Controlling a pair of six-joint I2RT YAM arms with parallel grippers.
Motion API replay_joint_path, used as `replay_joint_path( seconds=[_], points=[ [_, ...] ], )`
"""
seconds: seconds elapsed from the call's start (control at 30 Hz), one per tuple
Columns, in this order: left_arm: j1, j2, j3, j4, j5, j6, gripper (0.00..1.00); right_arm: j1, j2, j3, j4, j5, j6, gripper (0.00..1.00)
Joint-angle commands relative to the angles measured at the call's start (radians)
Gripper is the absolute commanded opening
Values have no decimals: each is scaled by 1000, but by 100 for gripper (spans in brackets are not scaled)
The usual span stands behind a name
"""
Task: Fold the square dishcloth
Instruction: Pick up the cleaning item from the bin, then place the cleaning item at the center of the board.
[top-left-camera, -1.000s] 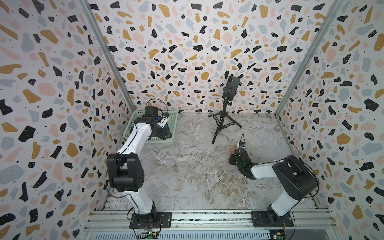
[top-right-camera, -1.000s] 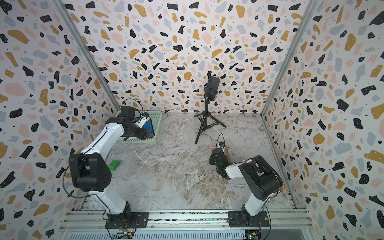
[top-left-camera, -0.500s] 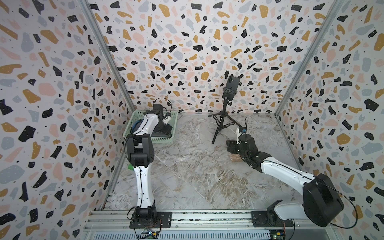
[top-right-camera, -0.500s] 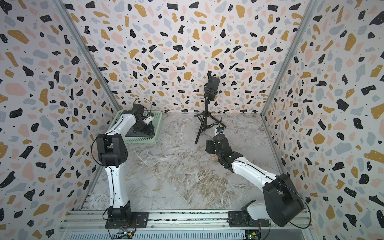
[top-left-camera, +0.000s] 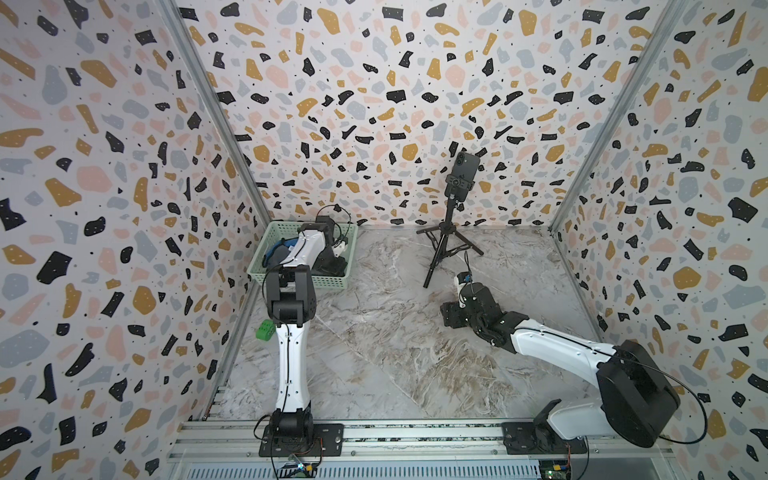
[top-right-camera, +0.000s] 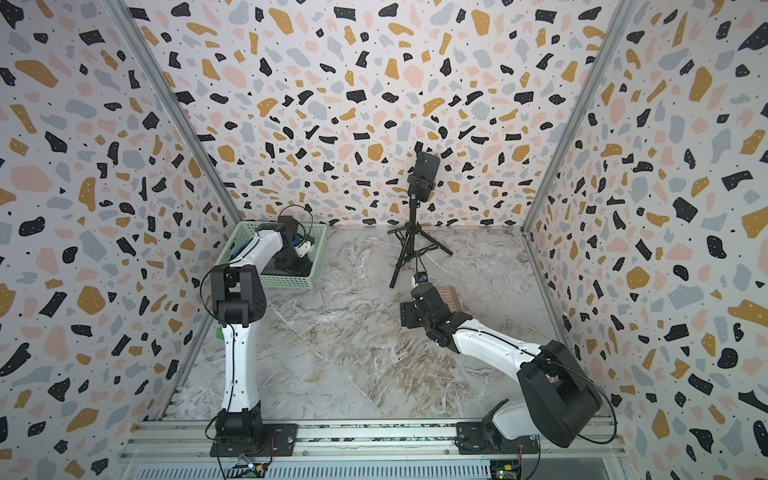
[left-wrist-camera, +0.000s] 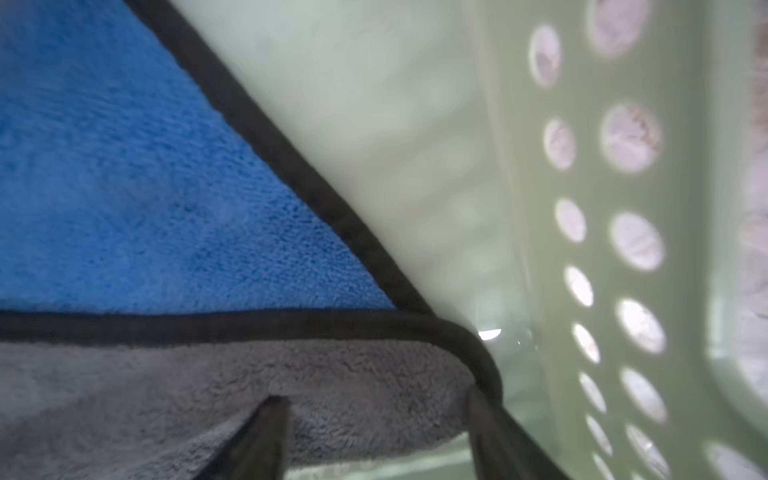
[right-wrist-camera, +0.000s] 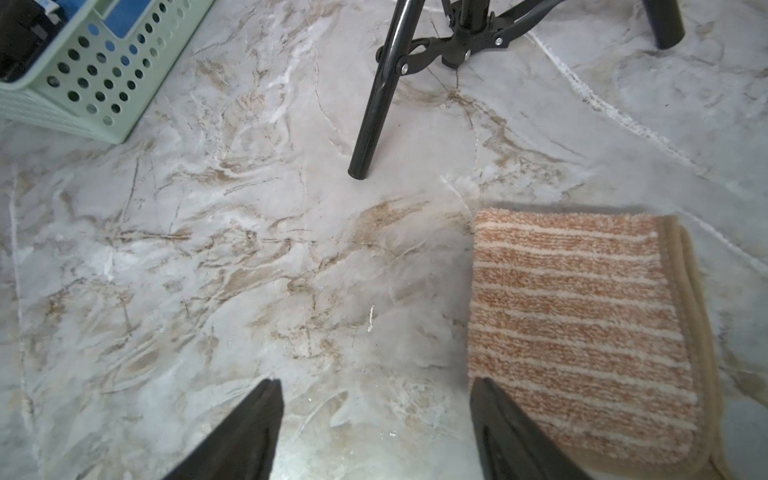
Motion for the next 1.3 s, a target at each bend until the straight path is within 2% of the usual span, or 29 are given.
replay_joint_path(
  seconds=[0.0,0.13,0.2,0.33,0.4,0.47,0.57,0.7,0.77,0.97,1.17,1.27],
  points=[
    [-8,29,2,-43,-65,32,49,15,-41,-24,87,1,-3,63],
    [-7,-30,-81,32,-97,39,21,35,-63,-41,120,9,-25,43],
    [-7,-80,-145,92,-111,53,0,44,-73,-50,138,15,-31,33],
    [-8,-199,-272,231,-194,82,0,61,-68,-58,161,28,-40,16],
    [-5,-264,-317,257,-204,92,0,73,-64,-57,161,43,-48,11],
    [-5,-339,-367,284,-203,100,0,84,-67,-58,160,61,-57,10],
    [-3,-491,-450,318,-133,111,0,100,-73,-54,157,79,-74,10],
    [-2,-692,-534,335,-33,113,0,116,-83,-52,153,102,-96,18],
    [-2,-785,-559,317,6,113,0,121,-92,-51,147,108,-102,29],
    [-5,-1029,-636,228,156,150,0,134,-124,-55,141,125,-127,55],
    [-25,-1298,-730,50,410,300,0,220,-164,-66,207,108,-260,76],
    [-31,-1425,-786,-35,514,407,0,298,-186,-102,311,25,-385,95]
  ],
)
